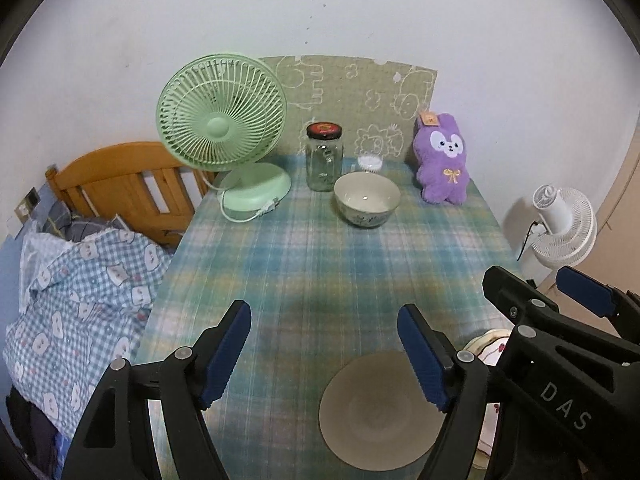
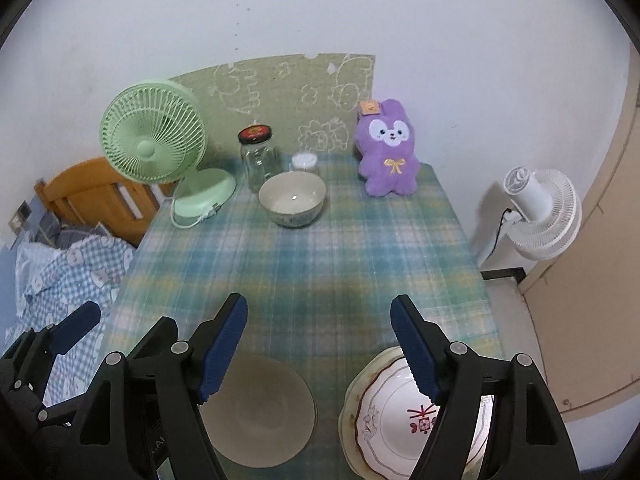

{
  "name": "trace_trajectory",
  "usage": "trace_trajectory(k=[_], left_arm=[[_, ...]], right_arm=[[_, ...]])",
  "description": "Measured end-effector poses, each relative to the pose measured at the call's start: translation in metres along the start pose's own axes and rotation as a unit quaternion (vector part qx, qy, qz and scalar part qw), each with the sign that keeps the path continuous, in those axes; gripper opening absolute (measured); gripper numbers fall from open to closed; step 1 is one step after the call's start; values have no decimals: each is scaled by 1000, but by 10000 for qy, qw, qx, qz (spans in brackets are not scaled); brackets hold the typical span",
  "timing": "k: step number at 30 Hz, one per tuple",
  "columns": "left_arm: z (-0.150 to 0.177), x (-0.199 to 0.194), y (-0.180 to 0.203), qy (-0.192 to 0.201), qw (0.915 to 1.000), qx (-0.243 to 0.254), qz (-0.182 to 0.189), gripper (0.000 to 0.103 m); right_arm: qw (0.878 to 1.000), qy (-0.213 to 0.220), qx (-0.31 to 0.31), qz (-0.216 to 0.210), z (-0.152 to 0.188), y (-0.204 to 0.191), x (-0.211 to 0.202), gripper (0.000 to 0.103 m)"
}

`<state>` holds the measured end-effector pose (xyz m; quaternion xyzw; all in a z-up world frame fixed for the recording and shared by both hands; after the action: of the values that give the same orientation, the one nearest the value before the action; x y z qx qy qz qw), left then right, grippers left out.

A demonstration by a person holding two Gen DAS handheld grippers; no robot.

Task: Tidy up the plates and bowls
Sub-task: 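Move both grippers back toward the remaining patterned bowl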

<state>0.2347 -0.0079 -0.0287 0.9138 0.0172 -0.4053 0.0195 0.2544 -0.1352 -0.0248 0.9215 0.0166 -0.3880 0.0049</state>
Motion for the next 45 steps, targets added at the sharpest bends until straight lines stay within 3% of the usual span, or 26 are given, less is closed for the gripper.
trace_trajectory(k=[8,19,32,36,41,45], left_arm=[[-27,14,10,102,9997,181,102,77],[-57,57,21,60,9999,-103,-31,74],[-92,112,31,99,9983,-248,-521,72],[-99,134,32,1,9976,-192,-670,63],[-101,160,30,-17,9964,-323,-779,60],[-107,178,31,-52,9962,-459,-738,58]], right_arm=[[9999,61,40,112,-25,6,10,77],[9992,40,-320,-240,-66,9,60,77],[9974,46,-480,-535,-106,13,126,77],[9973,28,-514,-515,-113,15,149,77],[9959,127,-757,-481,-123,13,176,77],[9933,99,-662,-938,-128,8,199,77]])
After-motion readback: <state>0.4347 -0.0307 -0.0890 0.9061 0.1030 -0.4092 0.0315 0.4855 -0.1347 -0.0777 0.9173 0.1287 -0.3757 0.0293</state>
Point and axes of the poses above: each gripper's, at about its wrist camera, not at the fingertips, and x roughly the way its jaws point, y to its right, z to its underside, the point moved 10 cm from there along x, roughly the way its jaws point
